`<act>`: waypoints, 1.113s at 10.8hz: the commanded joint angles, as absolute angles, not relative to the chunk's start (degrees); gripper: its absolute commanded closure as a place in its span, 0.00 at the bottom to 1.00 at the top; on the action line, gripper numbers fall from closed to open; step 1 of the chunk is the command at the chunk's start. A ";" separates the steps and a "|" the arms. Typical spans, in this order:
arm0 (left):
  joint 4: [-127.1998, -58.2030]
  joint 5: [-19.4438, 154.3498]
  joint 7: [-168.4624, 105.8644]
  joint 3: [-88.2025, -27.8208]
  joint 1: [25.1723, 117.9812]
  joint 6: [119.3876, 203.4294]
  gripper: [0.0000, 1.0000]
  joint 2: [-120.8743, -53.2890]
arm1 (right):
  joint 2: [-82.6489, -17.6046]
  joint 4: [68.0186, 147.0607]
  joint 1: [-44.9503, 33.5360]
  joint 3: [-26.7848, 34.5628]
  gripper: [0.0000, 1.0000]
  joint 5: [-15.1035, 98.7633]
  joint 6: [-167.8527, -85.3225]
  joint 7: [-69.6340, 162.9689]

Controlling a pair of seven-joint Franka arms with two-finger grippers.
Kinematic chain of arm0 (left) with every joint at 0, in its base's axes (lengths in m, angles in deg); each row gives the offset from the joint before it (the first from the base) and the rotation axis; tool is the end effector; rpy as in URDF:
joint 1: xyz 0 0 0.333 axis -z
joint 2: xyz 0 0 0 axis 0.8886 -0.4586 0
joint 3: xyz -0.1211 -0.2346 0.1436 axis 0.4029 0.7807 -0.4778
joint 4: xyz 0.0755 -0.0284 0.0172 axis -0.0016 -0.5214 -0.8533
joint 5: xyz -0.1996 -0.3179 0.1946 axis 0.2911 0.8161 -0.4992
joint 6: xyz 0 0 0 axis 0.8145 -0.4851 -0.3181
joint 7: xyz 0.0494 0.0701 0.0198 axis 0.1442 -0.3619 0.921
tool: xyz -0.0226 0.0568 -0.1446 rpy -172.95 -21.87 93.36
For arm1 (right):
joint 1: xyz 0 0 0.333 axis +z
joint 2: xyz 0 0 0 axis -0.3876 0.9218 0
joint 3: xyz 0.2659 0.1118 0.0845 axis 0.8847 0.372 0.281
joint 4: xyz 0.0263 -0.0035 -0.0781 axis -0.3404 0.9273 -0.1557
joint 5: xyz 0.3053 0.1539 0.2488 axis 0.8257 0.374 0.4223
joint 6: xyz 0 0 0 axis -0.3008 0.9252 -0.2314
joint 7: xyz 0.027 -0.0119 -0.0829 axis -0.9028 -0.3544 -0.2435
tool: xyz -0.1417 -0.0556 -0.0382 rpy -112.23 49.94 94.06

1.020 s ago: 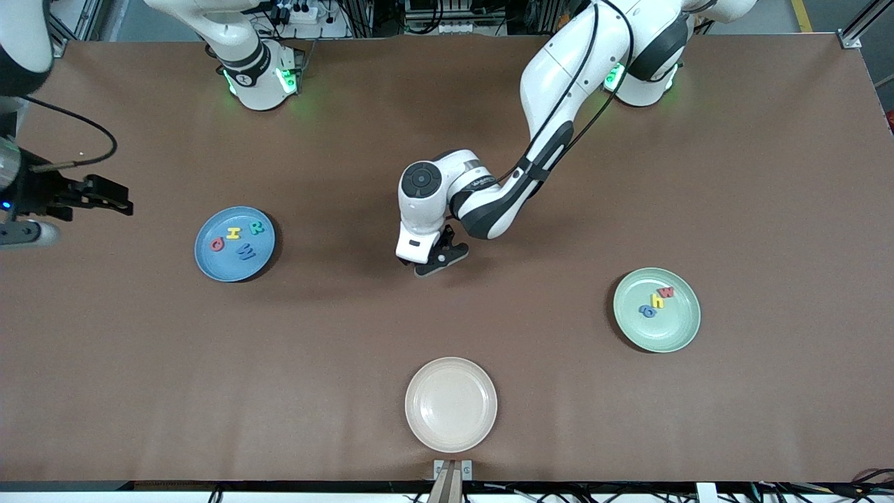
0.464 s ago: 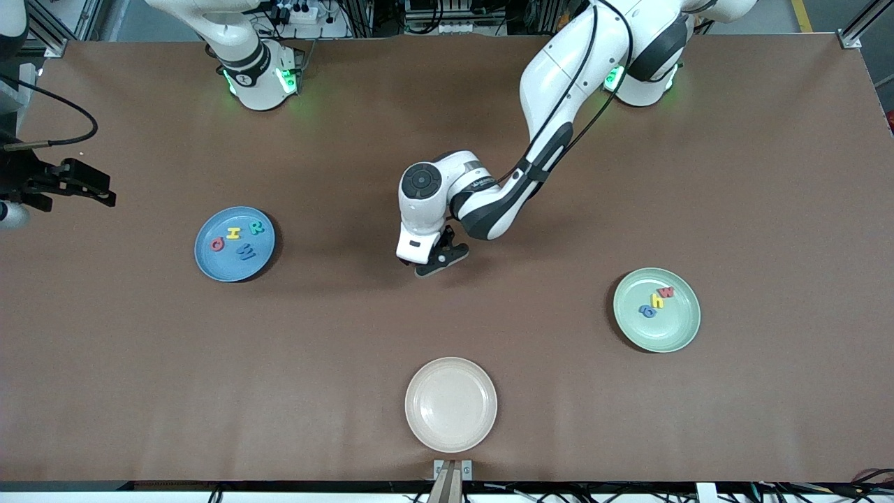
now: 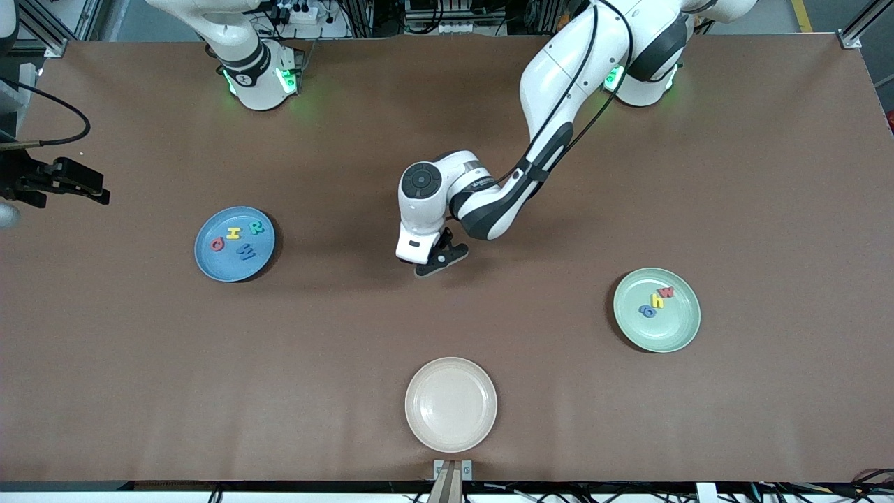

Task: Sort uppercase to blue plate, lowercase to green plate
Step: 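Carry the blue E to the green plate with the left gripper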

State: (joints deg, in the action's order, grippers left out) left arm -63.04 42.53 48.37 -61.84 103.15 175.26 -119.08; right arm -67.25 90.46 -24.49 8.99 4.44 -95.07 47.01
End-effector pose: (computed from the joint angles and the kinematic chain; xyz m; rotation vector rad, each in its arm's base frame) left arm 0.4939 -0.6032 0.1004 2.9682 0.7503 0.0609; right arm 0.6030 -0.0224 0.5555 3.1344 0.0719 -0.1174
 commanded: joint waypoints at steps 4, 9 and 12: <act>-62.07 44.66 48.04 -62.19 99.37 167.58 1.00 -111.49 | -67.88 90.26 -26.06 10.57 0.00 3.23 -94.90 47.92; -63.38 45.54 34.11 -61.66 89.62 154.93 1.00 -101.04 | -67.79 90.08 -26.15 11.71 0.00 0.59 -96.04 47.48; -64.00 48.26 16.36 -61.75 81.10 146.40 1.00 -97.07 | -69.19 91.04 -26.14 11.71 0.00 0.50 -97.97 47.48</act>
State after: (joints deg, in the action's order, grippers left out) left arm -60.82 46.32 23.64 -62.05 84.88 148.94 -100.49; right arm -67.41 90.33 -24.88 10.49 1.23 -97.18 47.04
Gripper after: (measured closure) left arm 0.718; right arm 0.000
